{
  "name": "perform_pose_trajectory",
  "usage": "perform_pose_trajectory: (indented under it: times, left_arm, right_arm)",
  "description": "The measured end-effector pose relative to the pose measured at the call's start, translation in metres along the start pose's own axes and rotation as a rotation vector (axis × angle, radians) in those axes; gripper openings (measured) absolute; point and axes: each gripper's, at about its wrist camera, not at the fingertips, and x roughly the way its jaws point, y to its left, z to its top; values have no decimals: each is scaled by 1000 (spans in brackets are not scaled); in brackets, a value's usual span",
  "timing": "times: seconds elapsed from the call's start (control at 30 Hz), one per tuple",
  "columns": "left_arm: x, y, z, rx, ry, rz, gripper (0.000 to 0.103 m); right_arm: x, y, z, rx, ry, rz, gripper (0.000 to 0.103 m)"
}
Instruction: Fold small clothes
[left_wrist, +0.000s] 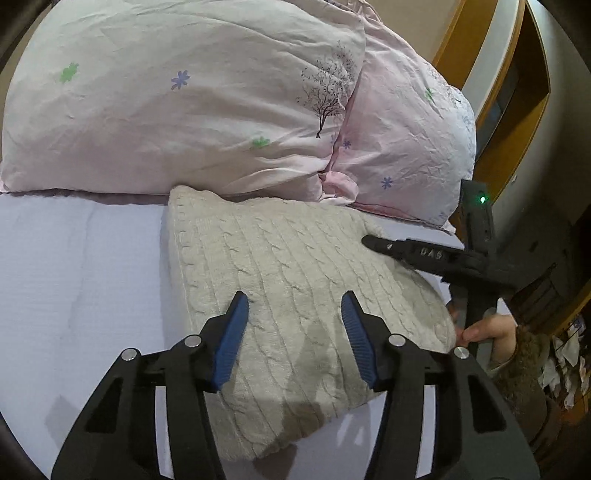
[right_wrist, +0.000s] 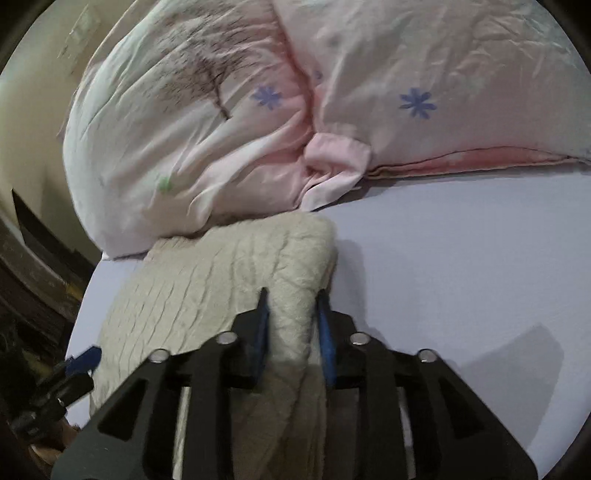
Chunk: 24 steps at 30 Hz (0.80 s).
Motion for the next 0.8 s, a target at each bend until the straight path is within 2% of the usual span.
perform_pose_trajectory:
  times: [0.07,0.13,0.17,0.2,0.23,0.27,0.3,0.37,0.5,0.57,0.7,0.8]
  left_arm:
    - [-11,-1,-3,-11,-7,-1,54]
    - [-36,1,-11,-34,-23,-24,56]
    - [-47,3,-17,-37,-25,-24,61]
    - [-59,3,-27,-38,-23,-2,67]
    - [-62,3,-31,-39,-19,25,85]
    - [-67,4,-39,-39,-14,71,93]
    - [-70,4,-48,-37,-3,135,94]
    - [-70,3,-61,-24,31,217,95]
    - [-57,-2,-79,16,94,331,102]
    - [-53,0,-83,22,109,346,102]
    - [-37,1,-89,52,145,382,102]
    - [-29,-3,-92,89,184,423,102]
  right_arm:
    - [-14,-3,1,26,-17,-13,42]
    - [-47,-8,-5,62,-66,-8,47]
    - [-70,-5,-13,61,-101,-2,63]
    - [-83,-1,-20,51,-120,3,87]
    - [-96,4,-29,34,-142,2,97]
    - [-106,10,-39,14,-159,-12,101]
    - [-121,15,-55,-10,-169,-41,101]
    - [-133,26,-78,-55,-153,-95,101]
    - [-118,56,-121,-156,-59,-177,101]
    - [-104,64,-138,-179,-1,-215,101]
    - [-77,70,-149,-175,60,-286,101]
    - [-66,76,-151,-169,67,-316,101]
